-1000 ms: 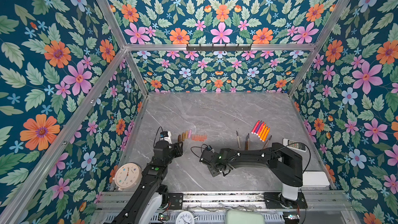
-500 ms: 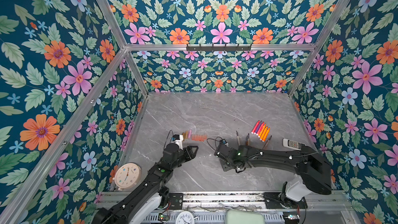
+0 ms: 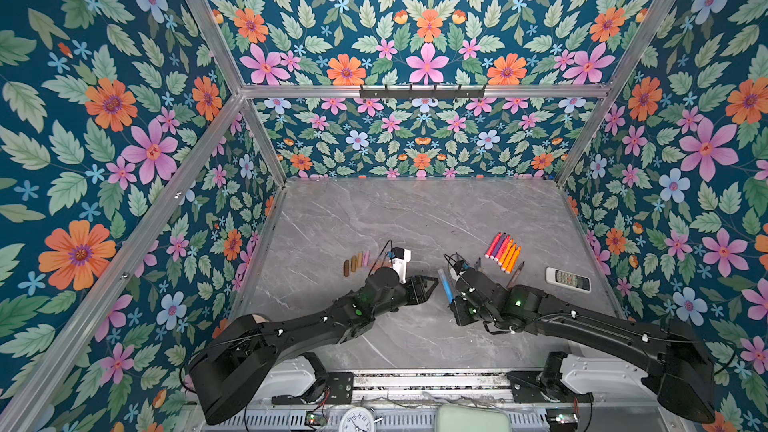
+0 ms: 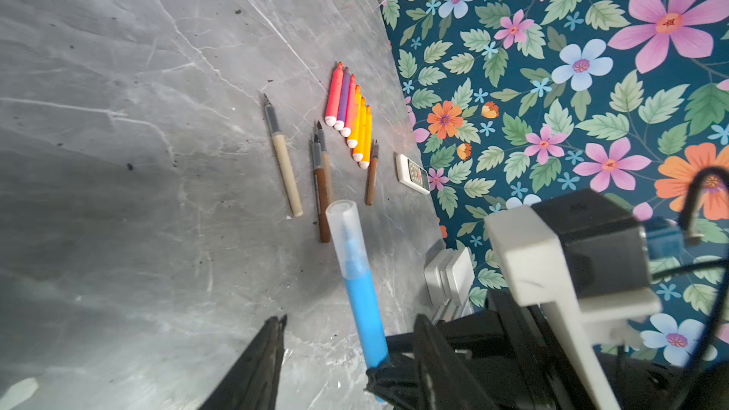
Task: Remove pen caps from pens
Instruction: Open the pen cap on the pen.
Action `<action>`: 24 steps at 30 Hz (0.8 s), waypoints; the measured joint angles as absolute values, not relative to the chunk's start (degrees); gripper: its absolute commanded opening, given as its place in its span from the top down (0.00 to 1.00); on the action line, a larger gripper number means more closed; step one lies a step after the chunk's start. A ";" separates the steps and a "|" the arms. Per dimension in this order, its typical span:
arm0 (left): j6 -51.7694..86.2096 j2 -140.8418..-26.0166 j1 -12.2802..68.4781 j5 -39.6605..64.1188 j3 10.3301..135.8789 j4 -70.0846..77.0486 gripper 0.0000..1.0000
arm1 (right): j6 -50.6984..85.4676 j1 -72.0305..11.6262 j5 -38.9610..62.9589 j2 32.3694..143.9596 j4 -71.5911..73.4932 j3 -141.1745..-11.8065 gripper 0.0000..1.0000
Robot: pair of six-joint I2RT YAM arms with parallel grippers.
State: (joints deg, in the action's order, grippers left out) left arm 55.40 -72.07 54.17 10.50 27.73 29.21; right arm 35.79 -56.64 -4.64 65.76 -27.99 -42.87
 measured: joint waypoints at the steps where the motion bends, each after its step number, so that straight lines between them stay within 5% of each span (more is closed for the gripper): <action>1: 55.57 -72.47 54.52 10.37 28.01 29.65 0.45 | 35.79 -56.62 -4.49 65.10 -27.97 -42.59 1.00; 16: 56.40 -74.89 55.40 8.91 29.23 31.40 0.47 | 34.22 -56.47 4.40 61.93 -22.39 -39.79 1.00; 24: 56.01 -73.89 55.44 7.38 29.26 30.72 0.63 | 34.04 -56.47 8.08 62.65 -19.88 -39.57 1.00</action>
